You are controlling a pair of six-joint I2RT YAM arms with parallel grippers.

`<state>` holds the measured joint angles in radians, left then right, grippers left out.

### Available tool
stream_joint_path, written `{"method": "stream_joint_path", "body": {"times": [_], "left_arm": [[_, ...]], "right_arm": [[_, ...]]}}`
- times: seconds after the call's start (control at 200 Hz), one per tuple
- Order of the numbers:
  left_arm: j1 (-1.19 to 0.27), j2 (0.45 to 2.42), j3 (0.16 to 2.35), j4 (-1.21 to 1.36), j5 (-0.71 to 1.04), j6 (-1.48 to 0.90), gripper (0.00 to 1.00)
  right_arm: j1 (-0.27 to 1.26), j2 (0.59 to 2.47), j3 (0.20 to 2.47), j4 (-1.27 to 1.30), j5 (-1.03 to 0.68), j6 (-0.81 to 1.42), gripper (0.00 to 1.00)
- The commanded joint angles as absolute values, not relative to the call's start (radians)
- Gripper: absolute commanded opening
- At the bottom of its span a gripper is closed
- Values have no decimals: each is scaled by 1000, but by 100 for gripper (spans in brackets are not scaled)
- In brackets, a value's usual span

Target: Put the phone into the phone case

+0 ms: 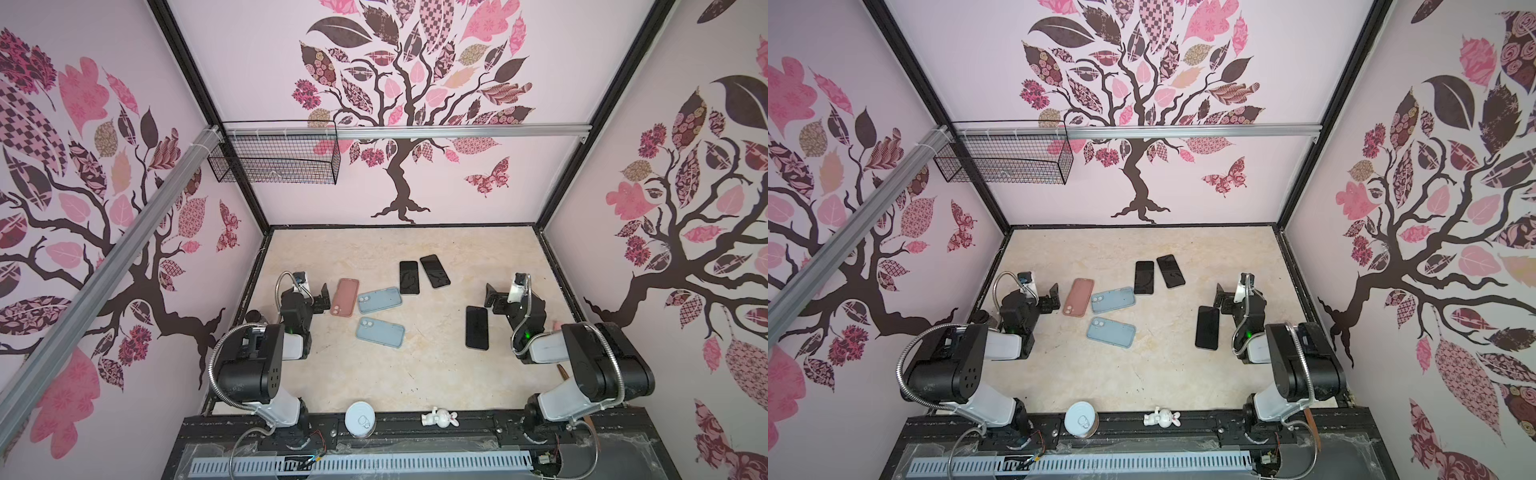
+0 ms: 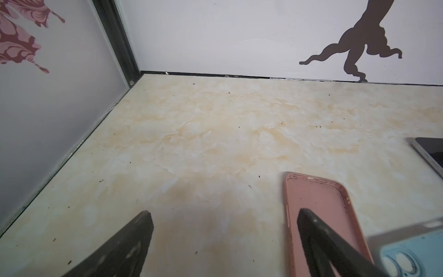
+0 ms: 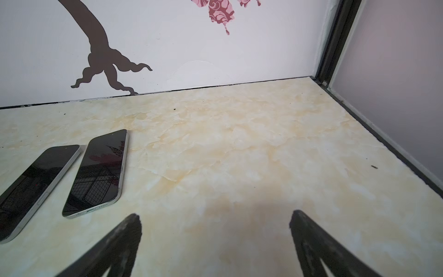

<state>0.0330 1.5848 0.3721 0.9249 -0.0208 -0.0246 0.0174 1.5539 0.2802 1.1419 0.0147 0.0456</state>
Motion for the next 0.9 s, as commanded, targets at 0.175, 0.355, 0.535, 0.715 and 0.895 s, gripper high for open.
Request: {"method": "stream_joint_path", "body": {"times": [0.175, 0.355, 0.535, 0.715, 0.895], "left_arm": [[37, 1583, 377, 938, -16, -17, 97], [36, 1582, 377, 936, -16, -17, 97], [36, 1584, 379, 932, -15, -18, 97], [37, 1583, 379, 931, -14, -18, 97], [37, 1583, 379, 931, -15, -18, 97]], "right_arm": [[16, 1568, 287, 1167, 25, 42, 100], [15, 1568, 287, 1167, 24, 42, 100], [16, 1569, 289, 1167, 24, 42, 100], [16, 1569, 289, 1165, 24, 41, 100], [15, 1568, 290, 1164, 24, 41, 100]]}}
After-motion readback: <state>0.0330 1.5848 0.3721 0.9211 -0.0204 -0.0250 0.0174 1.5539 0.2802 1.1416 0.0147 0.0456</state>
